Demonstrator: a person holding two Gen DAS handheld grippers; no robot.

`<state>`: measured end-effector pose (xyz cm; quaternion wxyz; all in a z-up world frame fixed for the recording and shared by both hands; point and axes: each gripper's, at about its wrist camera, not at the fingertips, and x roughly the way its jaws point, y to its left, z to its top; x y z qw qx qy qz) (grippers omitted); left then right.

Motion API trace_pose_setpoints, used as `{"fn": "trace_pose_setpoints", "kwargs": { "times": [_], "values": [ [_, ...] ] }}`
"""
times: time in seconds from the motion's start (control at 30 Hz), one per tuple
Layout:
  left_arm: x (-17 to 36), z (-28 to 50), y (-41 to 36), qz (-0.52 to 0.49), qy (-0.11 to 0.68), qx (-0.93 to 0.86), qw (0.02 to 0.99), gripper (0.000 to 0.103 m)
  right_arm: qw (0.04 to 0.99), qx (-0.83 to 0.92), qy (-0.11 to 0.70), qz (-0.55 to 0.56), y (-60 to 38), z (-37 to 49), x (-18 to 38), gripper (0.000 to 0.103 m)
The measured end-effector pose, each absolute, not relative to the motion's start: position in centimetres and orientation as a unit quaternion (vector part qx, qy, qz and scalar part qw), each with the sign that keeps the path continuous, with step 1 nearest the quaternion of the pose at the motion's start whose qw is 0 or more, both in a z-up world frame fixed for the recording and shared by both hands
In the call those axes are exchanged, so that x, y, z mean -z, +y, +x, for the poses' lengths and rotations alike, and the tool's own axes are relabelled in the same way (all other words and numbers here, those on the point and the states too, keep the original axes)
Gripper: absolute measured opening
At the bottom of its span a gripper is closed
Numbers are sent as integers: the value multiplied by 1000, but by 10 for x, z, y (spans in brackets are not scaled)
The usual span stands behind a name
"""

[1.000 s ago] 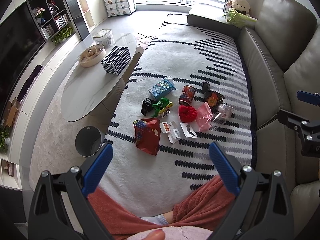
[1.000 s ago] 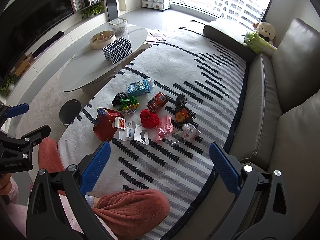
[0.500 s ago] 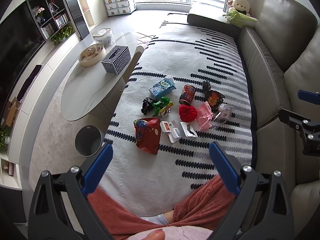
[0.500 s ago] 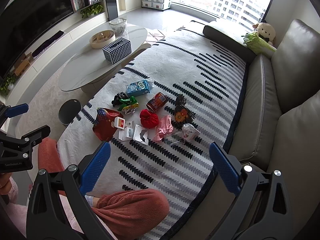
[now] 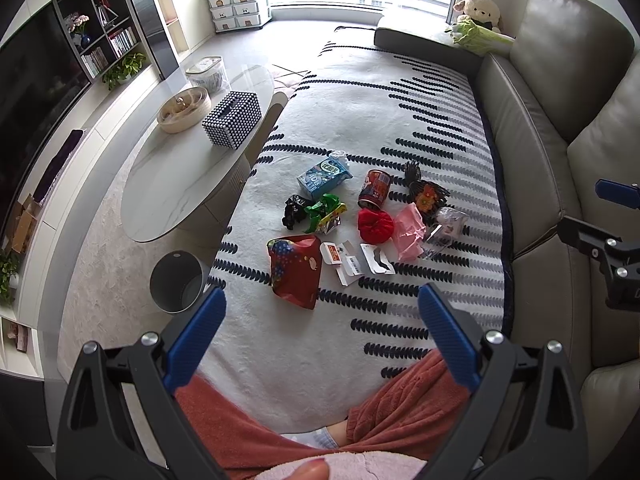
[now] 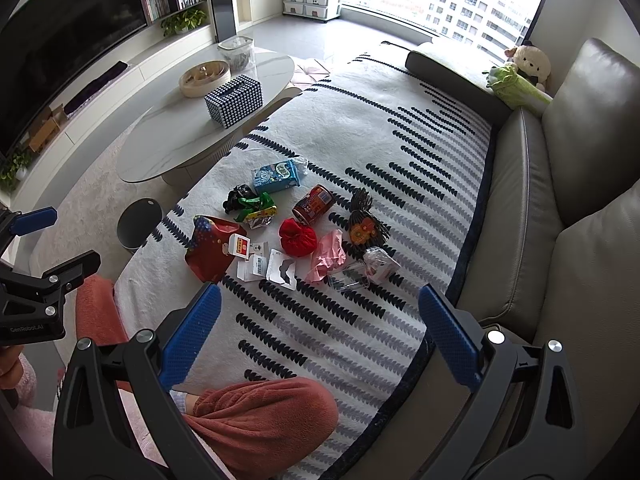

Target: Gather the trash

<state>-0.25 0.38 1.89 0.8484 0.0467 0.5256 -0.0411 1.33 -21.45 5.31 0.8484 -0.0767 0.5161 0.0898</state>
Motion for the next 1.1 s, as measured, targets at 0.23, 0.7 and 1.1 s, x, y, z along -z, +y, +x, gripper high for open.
{"fn": "trace_pose_setpoints", "kwargs": {
  "times": [0.23,0.7,1.1],
  "values": [
    [-18,-2,3,47,529,42,847,96,848,-89,517,-78,-214,13,-53,96],
    [-17,-9,7,50,524,49,849,96,849,-88,516,-78,-217,10,-55,96],
    [-19,-18,6,54,515,70,853,96,849,-88,516,-77,-216,11,-55,96]
  ]
}}
